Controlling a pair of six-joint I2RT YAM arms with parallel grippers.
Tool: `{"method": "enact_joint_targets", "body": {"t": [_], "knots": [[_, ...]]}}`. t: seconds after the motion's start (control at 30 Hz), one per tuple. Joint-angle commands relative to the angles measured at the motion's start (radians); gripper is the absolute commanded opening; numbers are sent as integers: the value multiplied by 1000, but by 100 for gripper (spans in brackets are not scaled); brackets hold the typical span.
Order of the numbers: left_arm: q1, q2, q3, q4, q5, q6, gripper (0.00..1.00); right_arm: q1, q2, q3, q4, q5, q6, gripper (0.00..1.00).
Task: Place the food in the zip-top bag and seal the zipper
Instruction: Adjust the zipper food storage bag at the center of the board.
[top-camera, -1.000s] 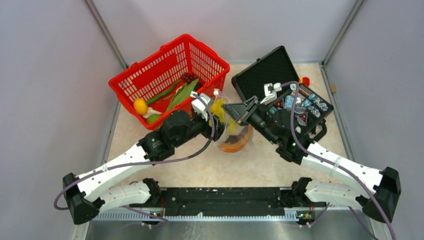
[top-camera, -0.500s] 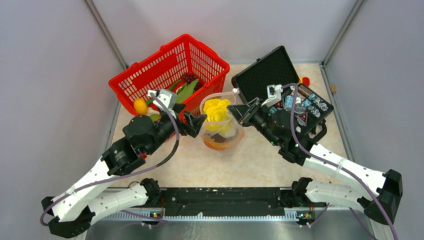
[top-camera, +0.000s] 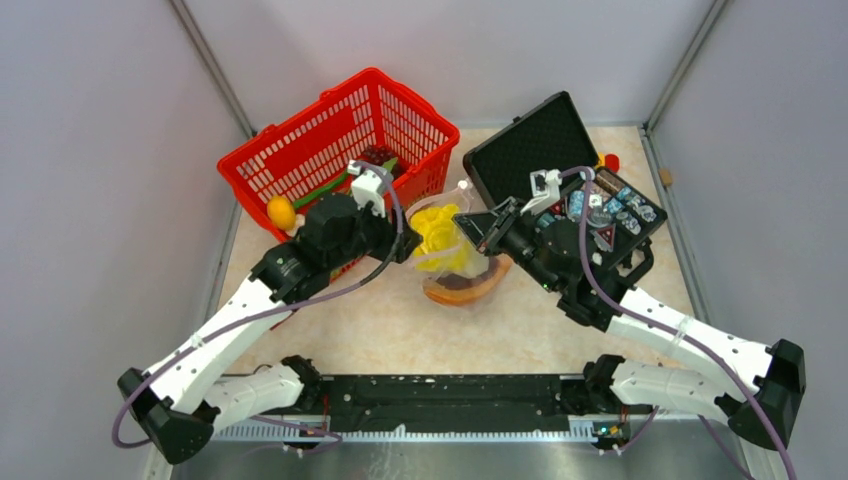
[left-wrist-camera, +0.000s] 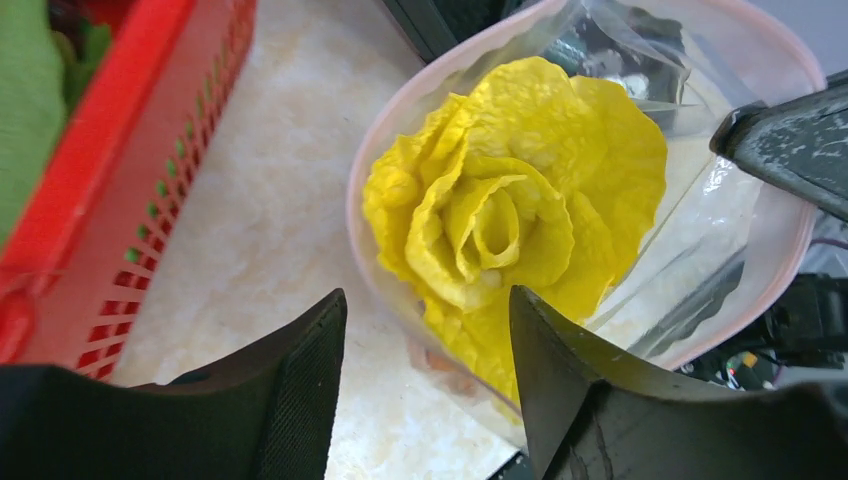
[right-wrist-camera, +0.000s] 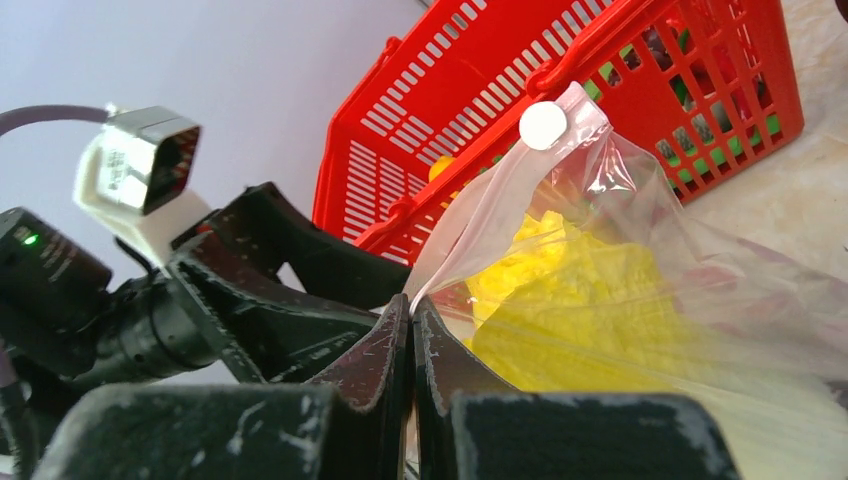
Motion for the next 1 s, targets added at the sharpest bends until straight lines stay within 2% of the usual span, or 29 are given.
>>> {"method": "enact_joint_targets", "body": {"t": [0.0, 0.07, 0.13, 0.17, 0.33, 0.37, 0.43, 0.47, 0.63, 0.77, 0.9, 0.97], "knots": [[17, 32, 31, 19, 139, -17, 60, -5, -41, 3, 73, -33, -18, 0], [26, 40, 27, 25, 136, -25, 51, -6, -43, 1, 73, -33, -20, 0], [33, 44, 32, 12, 129, -23, 36, -6, -45, 0, 72, -31, -23, 0], [33, 42, 36, 8, 132, -19, 33, -5, -46, 1, 70, -29, -25, 0], [35, 11, 56, -4, 133, -6, 32, -6, -43, -3, 61, -21, -36, 0], [35, 7, 59, -6, 125, 1, 28, -6, -43, -3, 61, -21, -36, 0], [35, 10, 69, -20, 103, 9, 5, -6, -43, -7, 64, -25, -36, 0], [36, 18, 78, -34, 95, 16, 0, -6, -43, -9, 66, -25, -37, 0], [36, 38, 89, -25, 133, 46, 0, -5, -36, -8, 57, -38, -69, 0], [36, 36, 134, 15, 157, 67, 0, -5, -55, 15, 86, -125, -199, 0], [37, 66, 337, 0, 254, 84, 0, -6, -205, -49, 303, -268, -336, 0], [38, 76, 406, 14, 293, 79, 0, -6, -248, -51, 304, -319, -400, 0]]}}
